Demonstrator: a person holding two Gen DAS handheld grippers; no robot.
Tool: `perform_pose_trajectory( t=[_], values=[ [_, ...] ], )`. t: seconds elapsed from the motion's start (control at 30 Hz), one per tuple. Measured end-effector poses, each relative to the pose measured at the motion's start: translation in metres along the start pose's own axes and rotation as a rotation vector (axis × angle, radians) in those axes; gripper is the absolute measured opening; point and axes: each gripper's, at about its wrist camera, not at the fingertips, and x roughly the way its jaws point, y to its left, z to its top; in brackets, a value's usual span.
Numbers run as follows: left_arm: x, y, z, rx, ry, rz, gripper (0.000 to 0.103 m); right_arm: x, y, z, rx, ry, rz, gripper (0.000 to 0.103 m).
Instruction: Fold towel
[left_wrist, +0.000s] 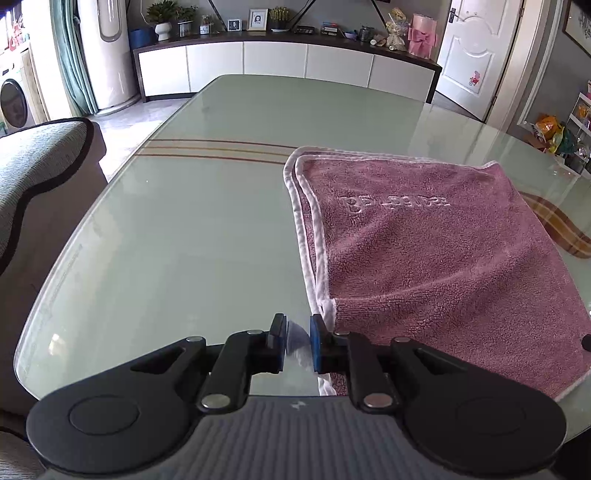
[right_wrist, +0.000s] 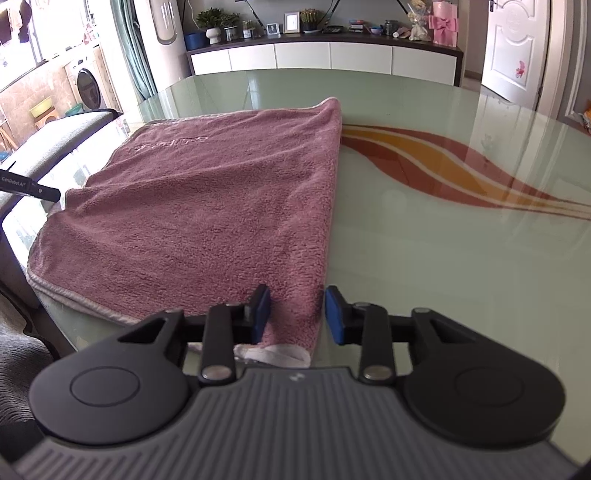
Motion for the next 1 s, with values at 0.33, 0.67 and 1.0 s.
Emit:
perform_pose_trajectory(
  t=[0.33,0.67,1.0],
  values=[
    [0.002,-0.005,0.013,0.007,-0.025,-0.004,0.017,0.000,0.002,0.003,-0.016,0.010,0.015,0.017],
    [0.006,-0.010,0.016,0.018,-0.024,-0.012,0.018,0.000,0.001,0.003,-0.015,0.015,0.018,0.017],
    [0.011,-0.011,0.019,0.020,-0.019,-0.014,0.021,0.001,0.001,0.003,-0.013,0.019,0.019,0.017]
  ],
)
